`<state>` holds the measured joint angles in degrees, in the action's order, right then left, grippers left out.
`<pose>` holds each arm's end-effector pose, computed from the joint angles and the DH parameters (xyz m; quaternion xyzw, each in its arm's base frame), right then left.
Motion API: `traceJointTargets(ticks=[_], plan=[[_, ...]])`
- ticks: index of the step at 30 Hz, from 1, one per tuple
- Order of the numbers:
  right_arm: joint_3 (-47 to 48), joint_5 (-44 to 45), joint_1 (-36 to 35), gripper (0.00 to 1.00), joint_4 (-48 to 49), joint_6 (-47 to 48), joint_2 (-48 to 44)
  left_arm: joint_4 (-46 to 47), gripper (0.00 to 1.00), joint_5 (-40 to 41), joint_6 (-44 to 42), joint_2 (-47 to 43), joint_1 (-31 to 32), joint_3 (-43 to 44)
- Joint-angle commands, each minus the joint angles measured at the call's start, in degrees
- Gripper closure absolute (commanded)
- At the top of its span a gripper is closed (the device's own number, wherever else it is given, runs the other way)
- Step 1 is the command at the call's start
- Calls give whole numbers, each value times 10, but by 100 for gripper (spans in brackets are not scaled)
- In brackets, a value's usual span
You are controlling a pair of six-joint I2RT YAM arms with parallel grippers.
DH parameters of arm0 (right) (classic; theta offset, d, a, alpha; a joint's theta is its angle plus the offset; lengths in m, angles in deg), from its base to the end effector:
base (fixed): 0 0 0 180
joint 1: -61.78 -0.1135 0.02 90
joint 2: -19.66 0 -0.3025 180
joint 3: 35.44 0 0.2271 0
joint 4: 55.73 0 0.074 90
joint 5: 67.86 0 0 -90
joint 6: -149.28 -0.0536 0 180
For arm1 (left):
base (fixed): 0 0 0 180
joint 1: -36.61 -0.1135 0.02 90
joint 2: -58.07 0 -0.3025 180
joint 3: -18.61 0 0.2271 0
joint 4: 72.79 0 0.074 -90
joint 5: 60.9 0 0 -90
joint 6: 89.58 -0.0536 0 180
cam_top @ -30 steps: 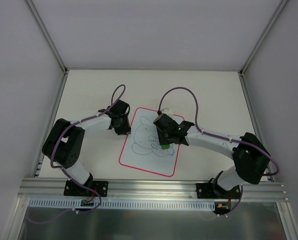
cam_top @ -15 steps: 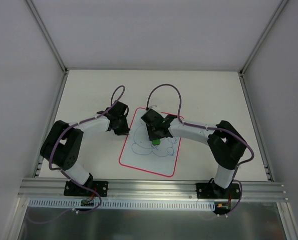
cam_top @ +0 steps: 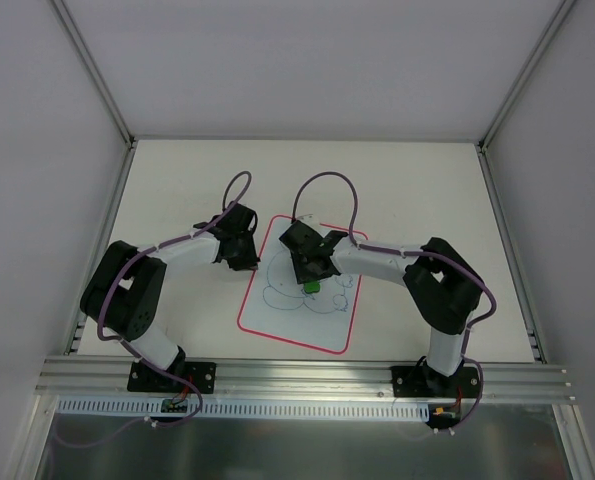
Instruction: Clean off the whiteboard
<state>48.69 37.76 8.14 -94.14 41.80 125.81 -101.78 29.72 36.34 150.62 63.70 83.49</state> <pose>0.2349 0.2948 0.2097 -0.2643 0.9214 0.0401 0.2821 0.2715 -0.1382 0.2036 -0.0753 0.9550 -0.1455 0.2473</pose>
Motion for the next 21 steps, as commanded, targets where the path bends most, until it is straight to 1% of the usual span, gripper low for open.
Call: traceJointTargets(ticks=[1, 3, 7, 14, 21], plan=[[5, 16, 0, 57, -6, -11, -21, -29, 92, 47, -28, 19, 8, -20], [5, 17, 0, 56, -8, -12, -24, -29, 97, 46, -28, 23, 9, -19], [7, 18, 0, 52, -19, -19, -25, -29, 100, 42, -25, 32, 15, -17], [2, 26, -1, 47, -22, -30, -48, -29, 100, 42, -22, 36, 20, -17], [-4, 28, -1, 49, -21, -38, -71, -29, 100, 42, -20, 37, 21, -17]])
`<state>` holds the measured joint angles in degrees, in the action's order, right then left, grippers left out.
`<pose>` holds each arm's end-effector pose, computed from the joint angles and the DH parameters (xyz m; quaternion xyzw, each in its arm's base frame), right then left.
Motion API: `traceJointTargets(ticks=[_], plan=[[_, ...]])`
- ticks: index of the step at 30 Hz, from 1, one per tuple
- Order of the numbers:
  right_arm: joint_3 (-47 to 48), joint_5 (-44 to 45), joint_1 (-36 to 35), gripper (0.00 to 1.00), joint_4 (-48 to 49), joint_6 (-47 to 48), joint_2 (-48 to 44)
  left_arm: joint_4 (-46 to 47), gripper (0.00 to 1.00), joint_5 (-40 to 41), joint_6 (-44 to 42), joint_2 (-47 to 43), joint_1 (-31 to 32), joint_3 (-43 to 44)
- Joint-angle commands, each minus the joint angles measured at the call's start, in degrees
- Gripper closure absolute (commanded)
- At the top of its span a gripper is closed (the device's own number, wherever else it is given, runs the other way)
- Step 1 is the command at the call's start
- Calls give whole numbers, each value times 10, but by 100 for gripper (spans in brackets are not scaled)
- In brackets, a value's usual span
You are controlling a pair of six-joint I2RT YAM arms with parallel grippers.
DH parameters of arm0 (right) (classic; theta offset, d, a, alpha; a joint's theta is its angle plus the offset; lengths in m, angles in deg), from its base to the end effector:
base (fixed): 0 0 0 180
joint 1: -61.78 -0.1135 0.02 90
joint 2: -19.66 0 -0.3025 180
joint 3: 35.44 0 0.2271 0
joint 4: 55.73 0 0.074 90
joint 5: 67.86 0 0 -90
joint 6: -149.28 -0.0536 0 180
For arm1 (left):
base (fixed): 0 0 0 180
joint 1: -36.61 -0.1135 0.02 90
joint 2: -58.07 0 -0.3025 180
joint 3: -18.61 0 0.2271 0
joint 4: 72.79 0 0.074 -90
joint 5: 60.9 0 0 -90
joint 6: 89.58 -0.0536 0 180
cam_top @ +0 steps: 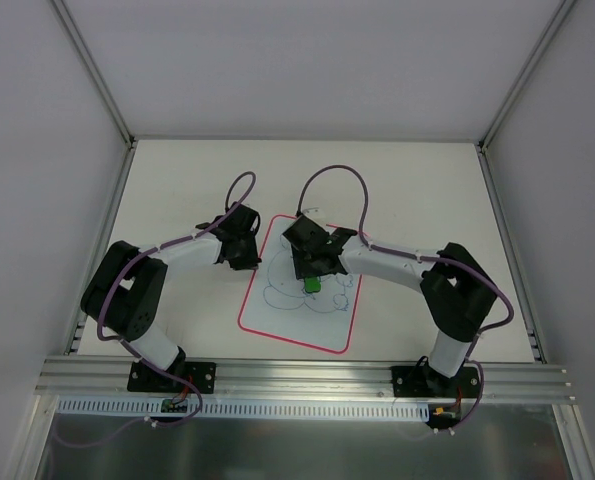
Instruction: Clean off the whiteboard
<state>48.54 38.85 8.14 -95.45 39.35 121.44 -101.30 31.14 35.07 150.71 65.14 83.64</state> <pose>0.2290 0.2850 0.2345 -0.2365 0.9209 0.0540 0.3051 0.2700 -0.1446 0.2045 -0.0562 0.9548 -0.1381 0.2571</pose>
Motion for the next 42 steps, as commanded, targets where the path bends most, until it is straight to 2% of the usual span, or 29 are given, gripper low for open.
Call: traceJointTargets(ticks=[1, 22, 25, 28, 29, 33, 38, 42], plan=[[-3, 17, -1, 49, -8, -15, -23, -33, 100, 28, -7, 36, 7, -18], [-4, -4, -1, 55, -2, -26, 27, -33, 100, 25, -8, 34, 9, -19], [-5, 0, -1, 60, 1, -24, 27, -34, 100, 24, -8, 36, 8, -17], [-4, 5, -1, 69, 1, -21, 30, -34, 100, 22, -8, 39, 8, -17], [-1, 6, -1, 77, 1, -17, 32, -33, 100, 20, -8, 39, 9, -17], [18, -10, -7, 93, 1, -13, 65, -32, 100, 15, -8, 44, 9, -15], [67, -32, -44, 97, -1, -12, 103, -33, 100, 15, -6, 47, 8, -14], [62, -12, -35, 100, -2, -25, 104, -34, 100, 19, -4, 47, 8, -18]])
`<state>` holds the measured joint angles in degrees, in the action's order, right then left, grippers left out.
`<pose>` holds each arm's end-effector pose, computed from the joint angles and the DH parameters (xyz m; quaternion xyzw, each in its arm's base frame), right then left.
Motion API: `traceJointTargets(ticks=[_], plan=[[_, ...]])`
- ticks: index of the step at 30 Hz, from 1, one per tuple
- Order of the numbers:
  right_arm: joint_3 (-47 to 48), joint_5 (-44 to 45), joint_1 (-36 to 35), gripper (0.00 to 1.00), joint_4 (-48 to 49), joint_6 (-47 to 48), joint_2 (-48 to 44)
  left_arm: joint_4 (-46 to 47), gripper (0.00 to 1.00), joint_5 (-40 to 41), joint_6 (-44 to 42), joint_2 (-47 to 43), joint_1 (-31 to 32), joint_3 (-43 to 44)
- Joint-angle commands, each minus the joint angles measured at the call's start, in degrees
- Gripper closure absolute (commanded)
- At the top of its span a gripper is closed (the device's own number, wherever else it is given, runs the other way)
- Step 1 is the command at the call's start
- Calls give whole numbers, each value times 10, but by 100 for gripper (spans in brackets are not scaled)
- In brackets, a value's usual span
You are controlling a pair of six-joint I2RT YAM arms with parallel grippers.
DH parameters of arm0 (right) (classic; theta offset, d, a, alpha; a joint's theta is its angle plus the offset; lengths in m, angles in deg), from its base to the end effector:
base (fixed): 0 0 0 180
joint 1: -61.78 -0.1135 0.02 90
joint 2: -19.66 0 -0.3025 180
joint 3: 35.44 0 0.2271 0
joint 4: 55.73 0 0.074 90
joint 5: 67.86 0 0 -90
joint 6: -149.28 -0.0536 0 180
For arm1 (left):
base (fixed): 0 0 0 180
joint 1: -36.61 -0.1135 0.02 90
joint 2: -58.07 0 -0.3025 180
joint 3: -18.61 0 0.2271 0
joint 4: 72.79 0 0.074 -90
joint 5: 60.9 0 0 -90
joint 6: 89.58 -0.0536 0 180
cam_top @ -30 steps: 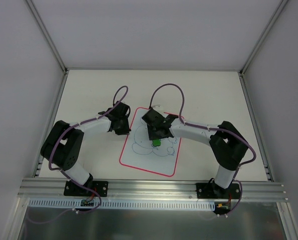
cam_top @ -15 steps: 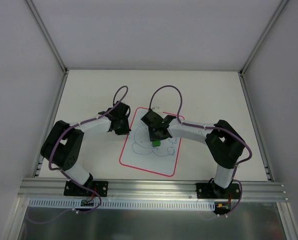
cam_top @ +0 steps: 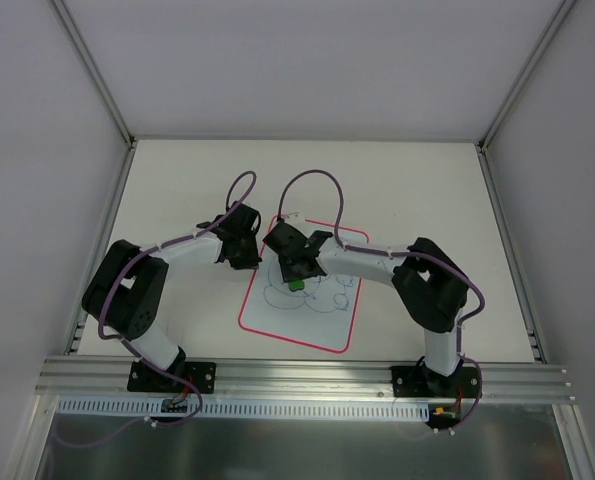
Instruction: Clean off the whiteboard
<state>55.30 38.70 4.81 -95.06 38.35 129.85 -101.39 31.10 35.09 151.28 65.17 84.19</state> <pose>0.2328 0.3300 0.2146 -0.2580 0.9183 0.0595 0.2943 0.2723 -0.1461 0.2042 -0.0561 0.9551 -0.1380 0.2561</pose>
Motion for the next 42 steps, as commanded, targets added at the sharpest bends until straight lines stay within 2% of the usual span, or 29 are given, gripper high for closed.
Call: traceJointTargets(ticks=[1, 6, 11, 15, 18, 24, 30, 33, 38, 42], plan=[[-14, 0, 6, 100, -7, -23, 14, -33, 100, 20, -3, 41, 8, -24], [-106, 22, 97, 100, -27, -63, -46, -33, 100, 25, -3, 42, 7, -28], [-144, 16, 185, 100, -60, -57, -69, -33, 100, 22, -6, 44, 8, -25], [-132, 3, 183, 100, -64, -47, -61, -33, 100, 20, -6, 45, 7, -25], [-90, -9, 151, 100, -75, -44, -32, -34, 100, 16, -6, 48, 8, -24], [54, -43, 80, 100, -116, -38, 58, -33, 100, 13, -6, 51, 8, -22], [159, -33, 87, 100, -157, -30, 118, -33, 100, 13, -6, 50, 8, -23], [154, -24, 113, 100, -166, -38, 121, -33, 100, 12, -6, 48, 8, -24], [65, 4, 194, 100, -164, -41, 82, -33, 100, 11, -8, 44, 8, -28], [68, 18, 229, 100, -161, -22, 70, -33, 100, 8, -12, 43, 8, -30]])
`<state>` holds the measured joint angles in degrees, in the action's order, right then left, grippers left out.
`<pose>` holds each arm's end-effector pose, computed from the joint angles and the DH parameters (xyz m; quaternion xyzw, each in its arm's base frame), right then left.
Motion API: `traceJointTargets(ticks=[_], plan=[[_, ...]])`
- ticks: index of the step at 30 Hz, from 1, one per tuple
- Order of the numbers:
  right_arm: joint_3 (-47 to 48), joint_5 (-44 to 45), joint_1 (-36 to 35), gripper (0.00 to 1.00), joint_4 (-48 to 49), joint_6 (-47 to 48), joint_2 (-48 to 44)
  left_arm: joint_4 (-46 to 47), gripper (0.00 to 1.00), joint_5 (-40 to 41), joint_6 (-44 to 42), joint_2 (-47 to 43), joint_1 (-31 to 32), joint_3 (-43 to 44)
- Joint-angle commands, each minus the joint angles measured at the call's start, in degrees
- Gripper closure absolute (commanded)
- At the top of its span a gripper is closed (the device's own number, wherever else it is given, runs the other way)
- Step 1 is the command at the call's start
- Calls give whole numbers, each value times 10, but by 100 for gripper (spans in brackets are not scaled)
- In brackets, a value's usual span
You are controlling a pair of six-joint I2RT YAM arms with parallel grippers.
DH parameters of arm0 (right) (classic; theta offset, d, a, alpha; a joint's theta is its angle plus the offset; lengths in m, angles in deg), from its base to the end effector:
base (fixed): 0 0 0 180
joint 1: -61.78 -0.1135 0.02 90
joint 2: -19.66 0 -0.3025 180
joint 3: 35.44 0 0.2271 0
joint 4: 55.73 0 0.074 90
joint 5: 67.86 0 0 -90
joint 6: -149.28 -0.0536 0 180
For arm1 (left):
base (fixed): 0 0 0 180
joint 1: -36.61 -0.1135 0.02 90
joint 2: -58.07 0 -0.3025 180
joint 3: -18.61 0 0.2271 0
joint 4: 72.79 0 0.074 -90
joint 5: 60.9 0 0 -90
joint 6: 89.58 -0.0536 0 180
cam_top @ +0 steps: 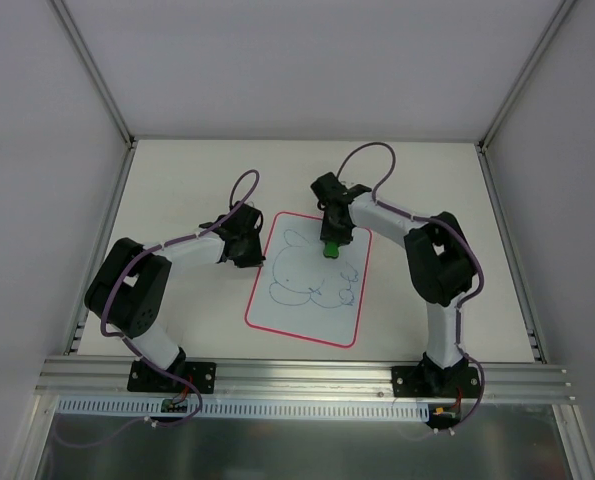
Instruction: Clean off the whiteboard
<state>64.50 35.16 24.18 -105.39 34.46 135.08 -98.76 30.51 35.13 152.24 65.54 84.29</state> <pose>0.3415 0.2478 0.2116 -0.0837 0.9670 0.0161 0.2403 0.2770 -0.1516 0.2031 -0.0518 0.9508 -0.1509 0.2655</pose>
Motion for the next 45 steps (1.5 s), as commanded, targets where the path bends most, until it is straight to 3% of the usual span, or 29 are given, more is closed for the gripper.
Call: traceJointTargets(ticks=[1, 13, 31, 40, 45], plan=[[-16, 54, 38, 100, -57, 22, 21, -60, 100, 14, -13, 34, 4, -30], [216, -18, 3, 100, -127, 26, 181, -60, 100, 3, -23, 38, 5, -27], [355, -71, -83, 100, -152, 31, 263, -60, 100, 4, -18, 37, 5, -27], [319, -17, -58, 100, -169, 23, 234, -60, 100, 6, -15, 34, 5, -30], [134, 2, -18, 100, -115, 14, 135, -60, 100, 8, -14, 29, 5, -31]])
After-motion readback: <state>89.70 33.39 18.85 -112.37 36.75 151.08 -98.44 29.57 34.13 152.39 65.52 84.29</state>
